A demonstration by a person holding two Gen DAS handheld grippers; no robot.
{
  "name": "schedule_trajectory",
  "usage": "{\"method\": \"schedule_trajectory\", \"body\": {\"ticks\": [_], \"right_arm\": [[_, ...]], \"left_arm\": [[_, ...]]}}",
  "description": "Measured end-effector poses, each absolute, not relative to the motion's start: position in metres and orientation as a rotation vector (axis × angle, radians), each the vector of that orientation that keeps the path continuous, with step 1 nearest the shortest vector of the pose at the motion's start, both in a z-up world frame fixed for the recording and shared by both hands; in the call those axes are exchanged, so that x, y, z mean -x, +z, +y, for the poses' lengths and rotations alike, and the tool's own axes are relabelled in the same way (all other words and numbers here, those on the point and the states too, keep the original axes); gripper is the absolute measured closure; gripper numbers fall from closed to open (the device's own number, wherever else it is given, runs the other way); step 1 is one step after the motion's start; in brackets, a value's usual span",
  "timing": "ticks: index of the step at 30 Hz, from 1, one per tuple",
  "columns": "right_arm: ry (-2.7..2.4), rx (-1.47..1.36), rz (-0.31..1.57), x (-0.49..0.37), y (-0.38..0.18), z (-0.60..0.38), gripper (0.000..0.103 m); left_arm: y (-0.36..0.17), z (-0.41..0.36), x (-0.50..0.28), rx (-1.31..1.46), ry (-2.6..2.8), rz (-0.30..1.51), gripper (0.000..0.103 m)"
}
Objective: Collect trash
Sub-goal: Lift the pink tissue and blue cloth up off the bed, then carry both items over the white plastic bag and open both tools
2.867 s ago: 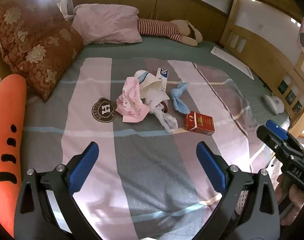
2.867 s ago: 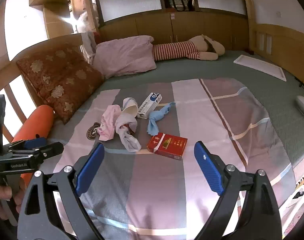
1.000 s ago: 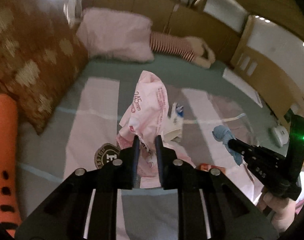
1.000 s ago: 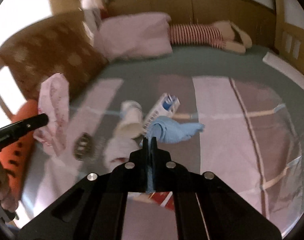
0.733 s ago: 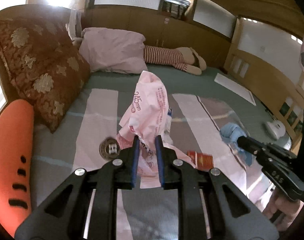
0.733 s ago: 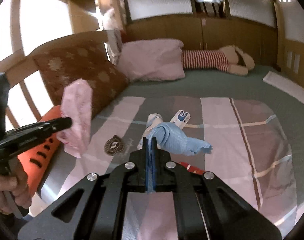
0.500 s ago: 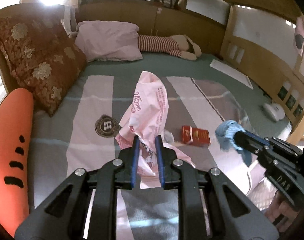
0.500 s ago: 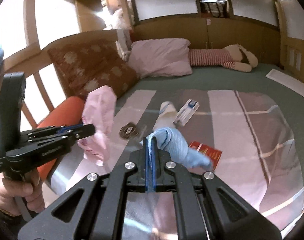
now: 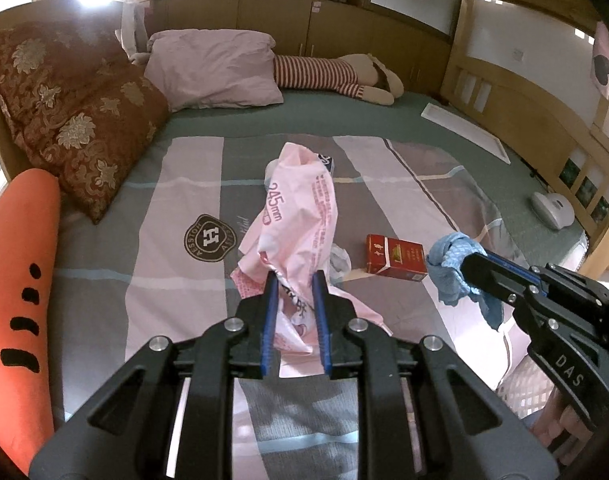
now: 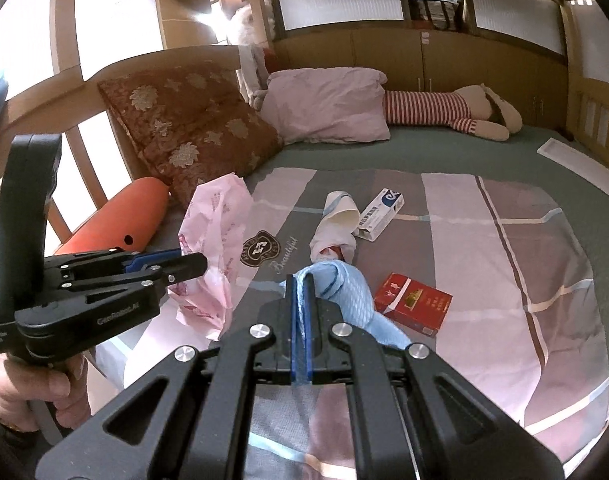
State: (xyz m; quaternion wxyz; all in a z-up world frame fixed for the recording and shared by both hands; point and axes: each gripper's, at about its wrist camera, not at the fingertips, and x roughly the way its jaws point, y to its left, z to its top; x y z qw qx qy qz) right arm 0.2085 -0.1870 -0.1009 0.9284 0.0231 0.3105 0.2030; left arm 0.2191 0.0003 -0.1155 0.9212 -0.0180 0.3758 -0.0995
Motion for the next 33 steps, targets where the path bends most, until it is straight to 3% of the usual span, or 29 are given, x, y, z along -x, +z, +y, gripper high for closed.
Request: {"method": "schedule_trajectory", "body": {"ticks": [25, 33], "right_arm": [[0.410, -0.063, 0.616, -0.205, -0.095, -0.194, 0.099], [0.293, -0.197, 0.487, -0.135, -0.060, -0.280, 0.099]], "left_arm": [[-0.125, -0.009, -0.222, 0.022, -0.227, 0.801, 0.084], [-0.126, -0.019, -0.220, 0.019, -0.275, 0.805, 0.084]]}}
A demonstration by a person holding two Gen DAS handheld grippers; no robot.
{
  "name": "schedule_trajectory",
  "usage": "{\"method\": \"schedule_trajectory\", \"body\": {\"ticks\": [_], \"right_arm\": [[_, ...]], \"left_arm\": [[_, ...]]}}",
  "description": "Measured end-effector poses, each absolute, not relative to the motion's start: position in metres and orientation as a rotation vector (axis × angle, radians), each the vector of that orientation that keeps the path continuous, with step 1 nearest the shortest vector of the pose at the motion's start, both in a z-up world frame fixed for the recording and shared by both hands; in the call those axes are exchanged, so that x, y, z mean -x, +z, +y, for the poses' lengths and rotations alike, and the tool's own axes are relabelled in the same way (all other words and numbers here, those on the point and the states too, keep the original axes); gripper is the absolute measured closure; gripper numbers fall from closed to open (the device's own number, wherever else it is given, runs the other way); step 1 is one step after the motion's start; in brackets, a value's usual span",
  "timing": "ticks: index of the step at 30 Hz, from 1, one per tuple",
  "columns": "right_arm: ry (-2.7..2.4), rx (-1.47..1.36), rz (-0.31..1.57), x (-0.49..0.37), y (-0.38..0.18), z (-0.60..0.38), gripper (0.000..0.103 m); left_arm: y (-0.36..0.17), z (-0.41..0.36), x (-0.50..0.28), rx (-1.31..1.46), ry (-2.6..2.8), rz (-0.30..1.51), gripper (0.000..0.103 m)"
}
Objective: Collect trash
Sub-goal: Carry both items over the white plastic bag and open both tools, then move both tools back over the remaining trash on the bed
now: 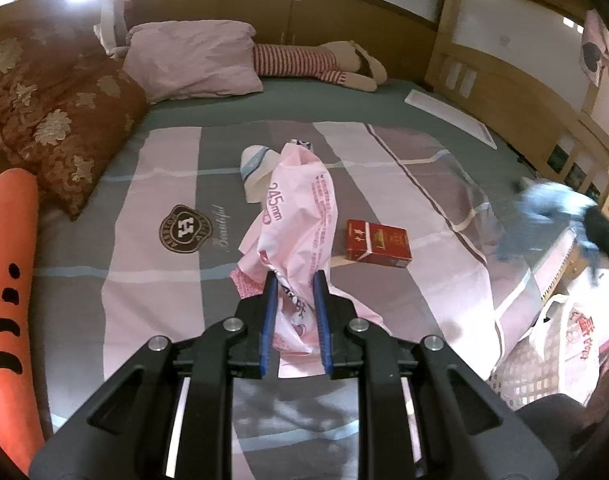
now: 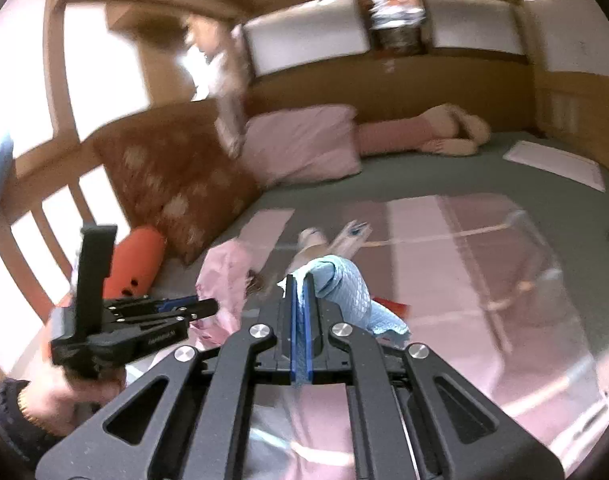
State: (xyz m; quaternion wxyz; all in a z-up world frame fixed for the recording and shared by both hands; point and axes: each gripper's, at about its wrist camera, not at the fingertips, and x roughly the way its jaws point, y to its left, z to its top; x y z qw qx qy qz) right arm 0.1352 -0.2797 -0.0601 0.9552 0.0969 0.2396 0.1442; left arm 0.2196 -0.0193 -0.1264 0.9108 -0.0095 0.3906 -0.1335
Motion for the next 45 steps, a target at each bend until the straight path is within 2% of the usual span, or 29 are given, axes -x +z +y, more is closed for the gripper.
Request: {"method": "schedule_trajectory", "body": {"ticks": [6, 11, 13, 15, 21, 22, 24, 25, 26, 27, 34, 39, 45], "right_arm": [[0.032, -0.275, 0.466, -0.040, -0.058, -0.397, 0.099], [-0.132, -0.348, 0.565, 0.012, -0.093, -0.472, 0.099], [-0.153, -0.410, 0.642, 0.018, -0.115, -0.491, 0.087], [-0.184, -0.483, 0.639, 0.027, -0.120, -0.505, 0.048], [-0.257, -0.537, 0.342, 0.076, -0.056, -0.530, 0.031], [-0.260, -0.534, 0.301, 0.081, -0.045, -0.530, 0.030], [-0.253, -0.528, 0.239, 0.091, -0.028, -0.528, 0.029], [-0.246, -0.523, 0.225, 0.093, -0.023, -0.527, 0.029], [-0.238, -0.518, 0.223, 0.092, -0.021, -0.525, 0.029], [-0.228, -0.511, 0.227, 0.092, -0.021, -0.525, 0.029], [-0.151, -0.458, 0.316, 0.050, -0.037, -0.493, 0.029], [-0.046, -0.371, 0.406, -0.019, -0.039, -0.434, 0.028], [0.159, -0.203, 0.475, -0.116, -0.038, -0.315, 0.022]], "left_arm": [[-0.125, -0.039, -0.211, -0.011, -0.344, 0.805, 0.084], [-0.115, -0.088, -0.195, -0.041, -0.473, 0.804, 0.084], [-0.108, -0.121, -0.182, -0.064, -0.552, 0.803, 0.084], [-0.101, -0.162, -0.165, -0.074, -0.661, 0.813, 0.084], [-0.086, -0.296, -0.100, -0.158, -0.985, 0.846, 0.084], [-0.085, -0.311, -0.092, -0.172, -1.022, 0.849, 0.081], [-0.086, -0.346, -0.076, -0.210, -1.105, 0.856, 0.065], [-0.090, -0.361, -0.072, -0.235, -1.126, 0.868, 0.030], [-0.092, -0.368, -0.071, -0.248, -1.115, 0.857, 0.012], [-0.094, -0.369, -0.071, -0.253, -1.093, 0.846, 0.012], [-0.080, -0.296, -0.116, -0.178, -0.925, 0.806, 0.010], [-0.064, -0.183, -0.165, -0.093, -0.670, 0.732, 0.006], [-0.060, -0.052, -0.209, 0.026, -0.364, 0.690, 0.005]]}}
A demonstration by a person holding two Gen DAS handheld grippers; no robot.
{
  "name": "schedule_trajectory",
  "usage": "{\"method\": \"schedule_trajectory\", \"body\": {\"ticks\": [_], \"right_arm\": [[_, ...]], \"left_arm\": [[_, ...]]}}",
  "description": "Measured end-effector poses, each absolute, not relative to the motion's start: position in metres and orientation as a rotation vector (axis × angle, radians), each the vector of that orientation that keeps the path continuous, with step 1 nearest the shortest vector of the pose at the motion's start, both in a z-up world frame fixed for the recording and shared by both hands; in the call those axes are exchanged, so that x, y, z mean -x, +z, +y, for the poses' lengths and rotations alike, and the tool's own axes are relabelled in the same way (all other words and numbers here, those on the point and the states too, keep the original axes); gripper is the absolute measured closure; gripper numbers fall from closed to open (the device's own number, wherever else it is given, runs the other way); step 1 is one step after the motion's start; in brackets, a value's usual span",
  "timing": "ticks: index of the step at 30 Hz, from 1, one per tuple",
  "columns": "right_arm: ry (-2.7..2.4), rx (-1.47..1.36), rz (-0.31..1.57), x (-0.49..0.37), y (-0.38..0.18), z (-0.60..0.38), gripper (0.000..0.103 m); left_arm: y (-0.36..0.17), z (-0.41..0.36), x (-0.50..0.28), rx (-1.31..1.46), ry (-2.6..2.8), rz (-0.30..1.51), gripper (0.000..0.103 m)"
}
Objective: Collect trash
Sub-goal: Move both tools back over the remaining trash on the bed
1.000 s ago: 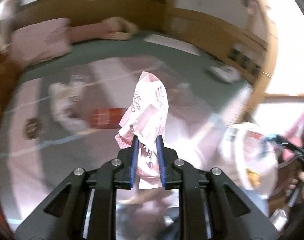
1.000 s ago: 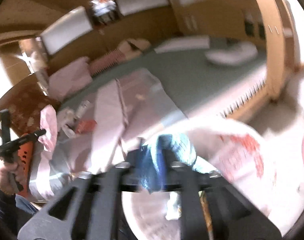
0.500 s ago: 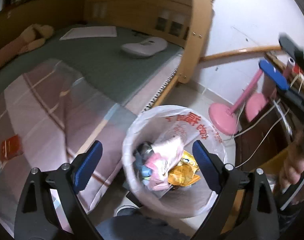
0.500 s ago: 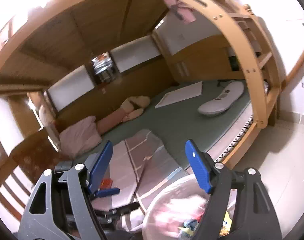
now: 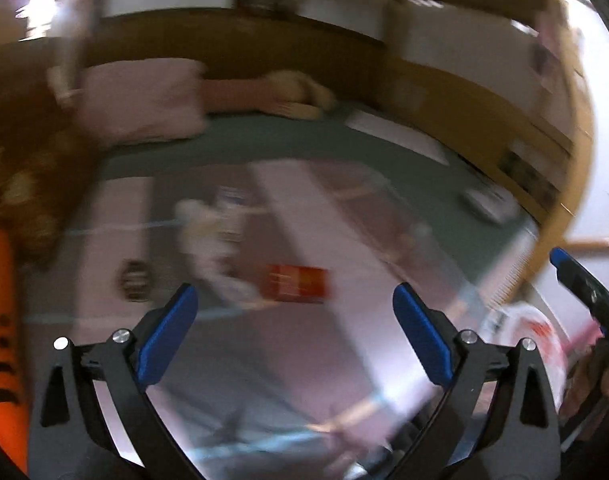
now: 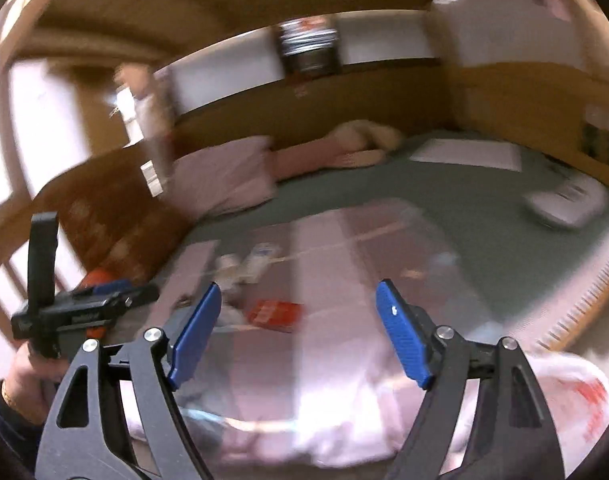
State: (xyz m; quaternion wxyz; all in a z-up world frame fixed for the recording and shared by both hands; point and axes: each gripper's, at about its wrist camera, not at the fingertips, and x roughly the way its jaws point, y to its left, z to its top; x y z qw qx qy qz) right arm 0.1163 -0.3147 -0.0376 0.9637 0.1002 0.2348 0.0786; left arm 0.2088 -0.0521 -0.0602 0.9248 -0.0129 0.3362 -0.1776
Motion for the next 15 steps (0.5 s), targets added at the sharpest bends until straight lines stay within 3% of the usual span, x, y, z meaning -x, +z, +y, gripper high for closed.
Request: {"method": "schedule_trajectory", "body": {"ticks": [7, 11, 15], "right_arm": [[0.251, -0.059, 0.482, -0.198, -0.060, -0.212, 0.022], [0.222, -0.020, 0.601, -0.209, -0.098, -0.200, 0.022], [0.215, -0.010, 0.553, -0.199, -0.093, -0.204, 0.022]], "left_arm": [[-0.099, 0.015, -0.231, 0.043, -0.150, 0.736, 0.005], [-0.102, 0.017, -0.229, 0.070, -0.177, 0.754, 0.005], [-0.101, 0.008, -0.222, 0.041, -0.199, 0.736, 0.005]]}}
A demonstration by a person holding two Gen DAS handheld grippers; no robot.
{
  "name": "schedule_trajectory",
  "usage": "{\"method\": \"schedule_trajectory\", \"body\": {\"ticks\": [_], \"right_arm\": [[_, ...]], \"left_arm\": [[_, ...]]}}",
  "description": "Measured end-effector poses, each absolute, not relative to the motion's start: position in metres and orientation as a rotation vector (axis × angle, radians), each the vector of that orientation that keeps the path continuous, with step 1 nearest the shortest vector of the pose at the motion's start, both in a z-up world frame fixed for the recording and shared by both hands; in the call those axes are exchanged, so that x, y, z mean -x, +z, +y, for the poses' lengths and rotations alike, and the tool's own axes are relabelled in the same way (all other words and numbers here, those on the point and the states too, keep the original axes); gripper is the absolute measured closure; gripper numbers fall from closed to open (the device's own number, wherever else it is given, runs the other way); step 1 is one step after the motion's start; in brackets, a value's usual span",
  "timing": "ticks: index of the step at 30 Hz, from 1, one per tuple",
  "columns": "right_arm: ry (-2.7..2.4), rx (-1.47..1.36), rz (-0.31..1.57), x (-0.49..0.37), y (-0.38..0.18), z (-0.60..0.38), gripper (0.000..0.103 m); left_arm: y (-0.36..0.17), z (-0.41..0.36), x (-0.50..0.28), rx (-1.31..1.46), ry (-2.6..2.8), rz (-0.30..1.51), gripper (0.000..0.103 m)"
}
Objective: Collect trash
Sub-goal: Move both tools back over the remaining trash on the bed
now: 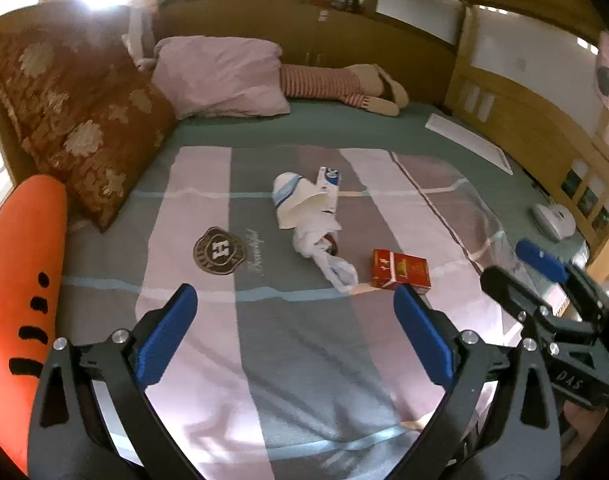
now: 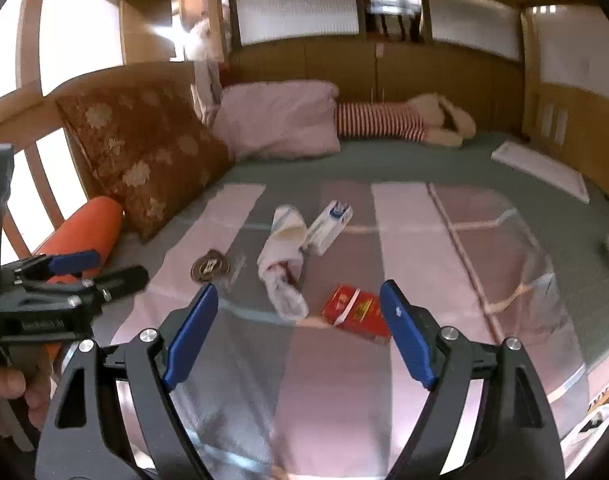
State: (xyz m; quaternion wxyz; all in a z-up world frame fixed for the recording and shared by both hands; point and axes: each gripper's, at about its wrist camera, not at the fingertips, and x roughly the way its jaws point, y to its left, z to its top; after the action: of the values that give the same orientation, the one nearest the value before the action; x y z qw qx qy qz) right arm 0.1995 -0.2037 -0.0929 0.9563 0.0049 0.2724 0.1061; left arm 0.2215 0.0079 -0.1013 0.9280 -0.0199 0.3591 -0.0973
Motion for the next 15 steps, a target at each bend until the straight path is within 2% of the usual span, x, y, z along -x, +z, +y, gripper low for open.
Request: {"method": "schedule_trajectory", "body": {"ticks": [15], "right_arm": [[0.207, -0.047, 0.577, -0.210, -0.099, -0.214, 0.022]], "left_arm": [[-0.116, -0.001, -0.225, 0.040, -0.220, 0.782, 0.005]]}}
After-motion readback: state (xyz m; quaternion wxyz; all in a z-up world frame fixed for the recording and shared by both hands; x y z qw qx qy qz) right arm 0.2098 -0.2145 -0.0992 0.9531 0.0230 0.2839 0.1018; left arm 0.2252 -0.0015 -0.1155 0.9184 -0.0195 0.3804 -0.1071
